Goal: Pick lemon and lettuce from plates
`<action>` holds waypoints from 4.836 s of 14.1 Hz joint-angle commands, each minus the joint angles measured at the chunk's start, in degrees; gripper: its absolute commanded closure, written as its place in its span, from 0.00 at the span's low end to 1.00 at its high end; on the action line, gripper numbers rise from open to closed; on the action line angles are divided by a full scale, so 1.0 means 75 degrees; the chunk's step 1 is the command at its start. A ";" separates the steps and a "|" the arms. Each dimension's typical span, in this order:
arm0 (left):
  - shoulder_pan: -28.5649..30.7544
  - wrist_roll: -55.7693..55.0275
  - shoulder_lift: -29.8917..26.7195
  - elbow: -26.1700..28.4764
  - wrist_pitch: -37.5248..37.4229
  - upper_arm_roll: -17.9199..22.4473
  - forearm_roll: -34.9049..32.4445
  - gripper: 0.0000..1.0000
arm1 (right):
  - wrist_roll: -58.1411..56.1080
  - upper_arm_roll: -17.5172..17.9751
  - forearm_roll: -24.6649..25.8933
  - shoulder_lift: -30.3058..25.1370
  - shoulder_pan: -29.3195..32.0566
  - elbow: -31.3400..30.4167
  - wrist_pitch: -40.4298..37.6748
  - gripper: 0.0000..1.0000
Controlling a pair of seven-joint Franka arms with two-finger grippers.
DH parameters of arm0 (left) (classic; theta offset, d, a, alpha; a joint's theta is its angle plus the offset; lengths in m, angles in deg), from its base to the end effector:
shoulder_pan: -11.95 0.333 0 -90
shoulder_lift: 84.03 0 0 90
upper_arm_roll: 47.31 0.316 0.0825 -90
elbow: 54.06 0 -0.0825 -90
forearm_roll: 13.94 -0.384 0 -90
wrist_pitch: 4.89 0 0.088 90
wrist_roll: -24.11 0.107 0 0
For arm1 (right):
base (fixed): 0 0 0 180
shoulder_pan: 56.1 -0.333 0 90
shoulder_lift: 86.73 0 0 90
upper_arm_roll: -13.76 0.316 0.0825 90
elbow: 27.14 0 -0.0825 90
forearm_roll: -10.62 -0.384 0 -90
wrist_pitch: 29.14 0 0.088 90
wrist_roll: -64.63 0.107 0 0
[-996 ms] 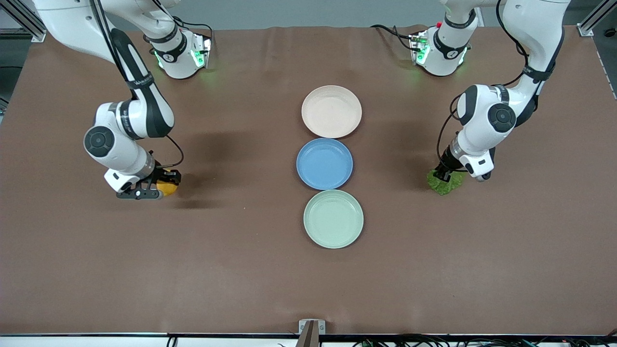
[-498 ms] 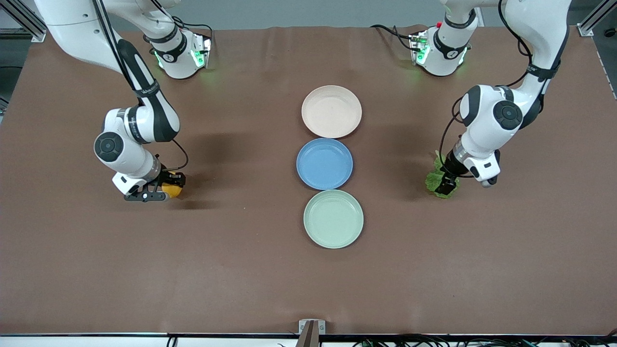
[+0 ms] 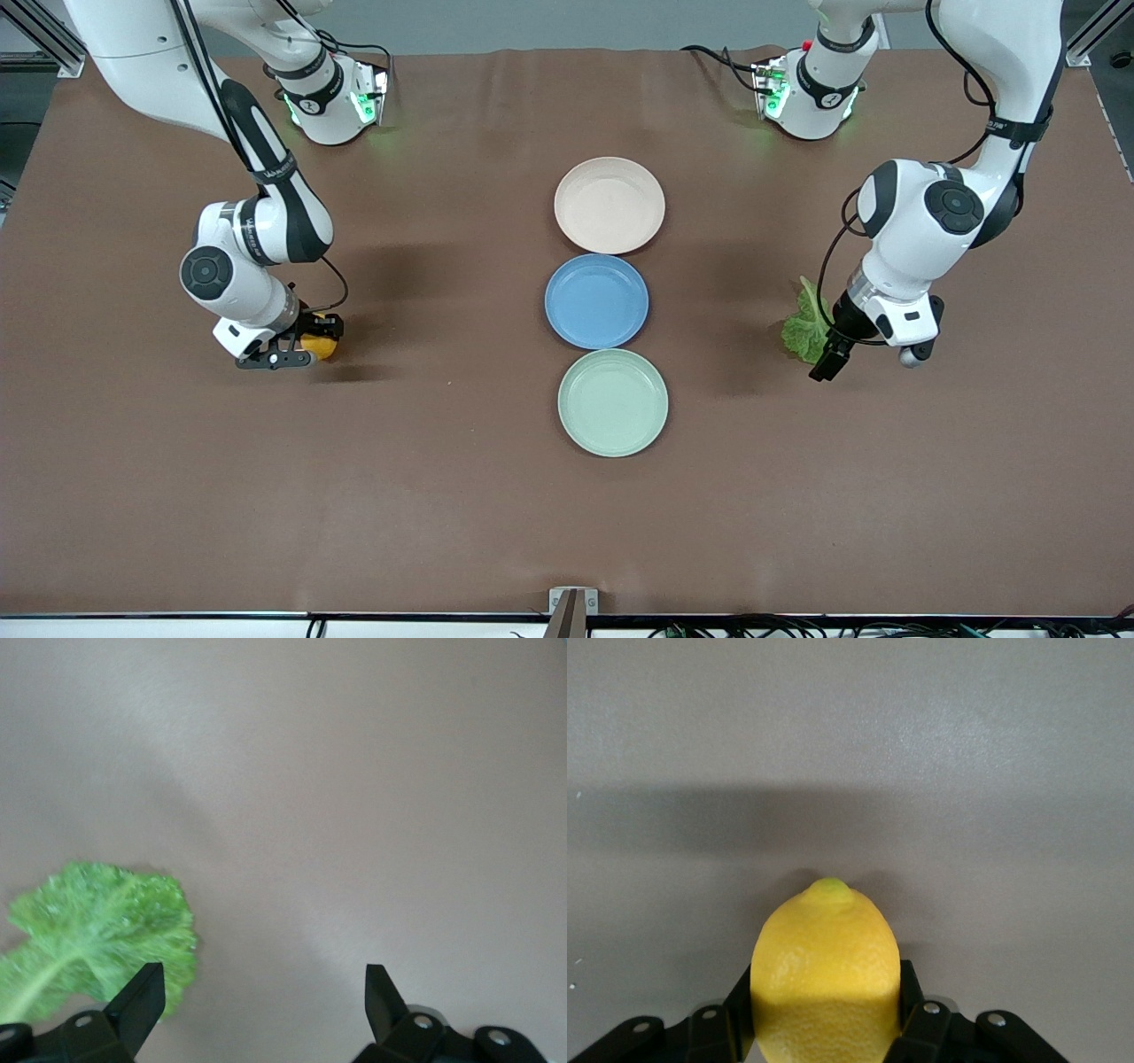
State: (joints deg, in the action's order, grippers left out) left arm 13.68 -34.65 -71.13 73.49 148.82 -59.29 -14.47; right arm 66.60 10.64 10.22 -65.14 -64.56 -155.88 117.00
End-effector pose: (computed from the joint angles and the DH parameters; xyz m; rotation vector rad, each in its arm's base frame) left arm 0.5606 -0.1003 0.2978 2.7002 1.2212 0.2559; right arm 0.5325 0.0489 0.1908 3.1173 0.0873 -0.1113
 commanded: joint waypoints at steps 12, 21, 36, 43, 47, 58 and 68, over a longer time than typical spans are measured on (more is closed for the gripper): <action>0.0976 0.7378 -0.1460 -0.1620 -0.5329 0.0003 -0.0011 0.01 | -0.0227 0.0135 -0.0169 -0.0583 0.0051 -0.0975 0.0003 0.00; 0.1246 0.7437 -0.1919 -0.3973 -0.8094 0.0015 0.0071 0.00 | -0.0145 0.0042 -0.0146 -0.0992 0.0109 0.1717 -0.3614 0.00; 0.1480 0.7882 -0.2107 -0.5065 -0.9080 -0.0044 0.0223 0.00 | -0.0907 0.0006 0.0429 -0.1040 0.1198 0.6230 -0.7707 0.00; 0.1433 0.7847 -0.2025 -0.5253 -0.9034 -0.0044 0.0223 0.00 | -0.0825 0.0053 0.0229 -0.1063 0.1269 0.6232 -0.8059 0.00; 0.1433 0.7847 -0.2013 -0.5253 -0.9034 -0.0044 0.0212 0.00 | -0.0825 0.0042 0.0124 -0.1647 0.1293 0.5626 -0.8013 0.00; 0.1235 0.7836 -0.1989 -0.5253 -0.8998 0.0003 0.0200 0.00 | -0.0848 0.0053 0.0112 -0.3383 0.1305 0.4100 -0.7532 0.00; -0.0417 0.7824 -0.1989 -0.5265 -0.8998 0.1455 0.0141 0.00 | -0.0919 0.0030 -0.0239 -0.3641 0.1316 0.4111 -0.7462 0.00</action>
State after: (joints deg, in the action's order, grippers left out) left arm 12.55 23.94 -86.22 34.94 81.73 -50.36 -13.86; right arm 60.38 10.52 10.17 -90.11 -55.52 -122.91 60.12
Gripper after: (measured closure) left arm 0.000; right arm 0.000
